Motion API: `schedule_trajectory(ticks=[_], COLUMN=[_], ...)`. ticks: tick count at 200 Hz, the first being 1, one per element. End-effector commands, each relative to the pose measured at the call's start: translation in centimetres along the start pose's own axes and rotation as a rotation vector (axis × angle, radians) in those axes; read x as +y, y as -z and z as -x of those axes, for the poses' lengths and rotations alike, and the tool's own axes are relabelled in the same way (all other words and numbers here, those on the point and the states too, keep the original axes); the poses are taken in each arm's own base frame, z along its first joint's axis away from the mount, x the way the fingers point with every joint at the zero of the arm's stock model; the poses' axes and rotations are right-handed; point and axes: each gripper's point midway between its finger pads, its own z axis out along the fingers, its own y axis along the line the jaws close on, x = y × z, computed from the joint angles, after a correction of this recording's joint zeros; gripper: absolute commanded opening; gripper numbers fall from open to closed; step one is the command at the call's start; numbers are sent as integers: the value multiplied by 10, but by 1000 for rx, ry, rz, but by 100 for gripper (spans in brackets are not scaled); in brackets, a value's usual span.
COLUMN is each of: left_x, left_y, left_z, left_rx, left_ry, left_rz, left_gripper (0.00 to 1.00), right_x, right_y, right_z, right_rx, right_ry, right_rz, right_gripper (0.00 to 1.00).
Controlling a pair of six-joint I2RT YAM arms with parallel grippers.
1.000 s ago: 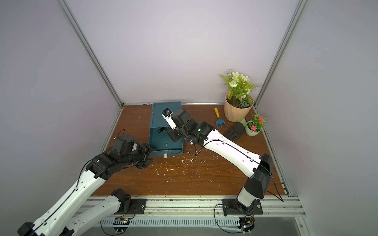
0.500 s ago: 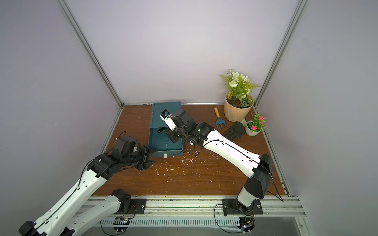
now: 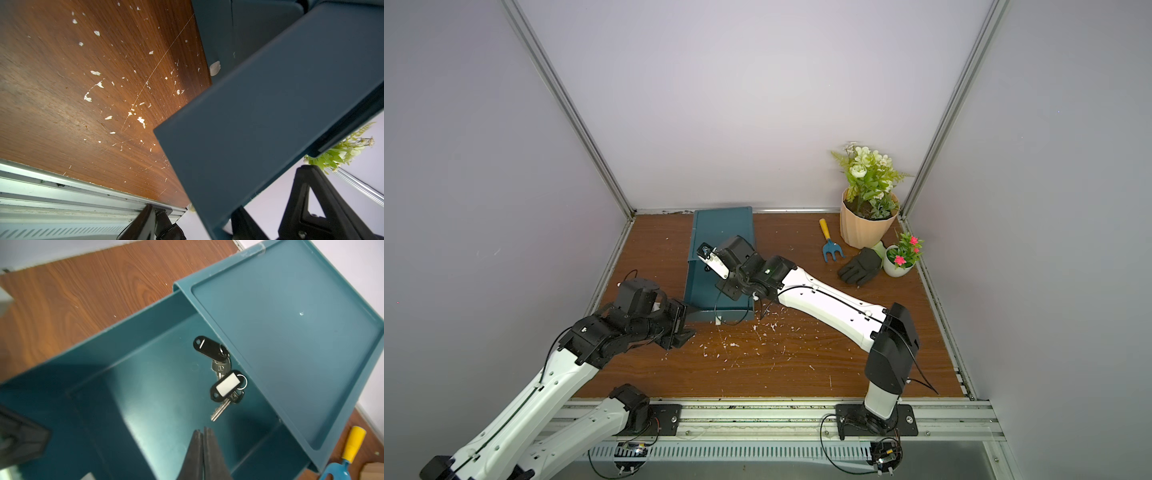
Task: Take the keys out of the drawer
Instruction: Pick up the key from the drawer.
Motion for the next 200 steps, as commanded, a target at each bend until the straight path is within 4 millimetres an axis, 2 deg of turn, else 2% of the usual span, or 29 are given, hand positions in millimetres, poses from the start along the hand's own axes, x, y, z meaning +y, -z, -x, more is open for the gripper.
schedule_trajectory(ticks=[1,123,156,200], left_x=[13,2,-5,-21], left_y=[2,12,16,22], left_z=[2,-1,-2,1], left_rx=[-6,-7,-12,-40], left_ry=[27,11,1,-20], left_rz=[42,-18,-42,-80], left_gripper=[61,62,62,62], right_x=[-13,-19,-3,19], right_y=[-4,-53,-59,-46], right_z=[13,-1,-12,-18], right_rx=[-51,17,55,57], right_ry=[60,140,164,175], right_rz=[-90,-200,-111,33], right_gripper=[7,5,5,5])
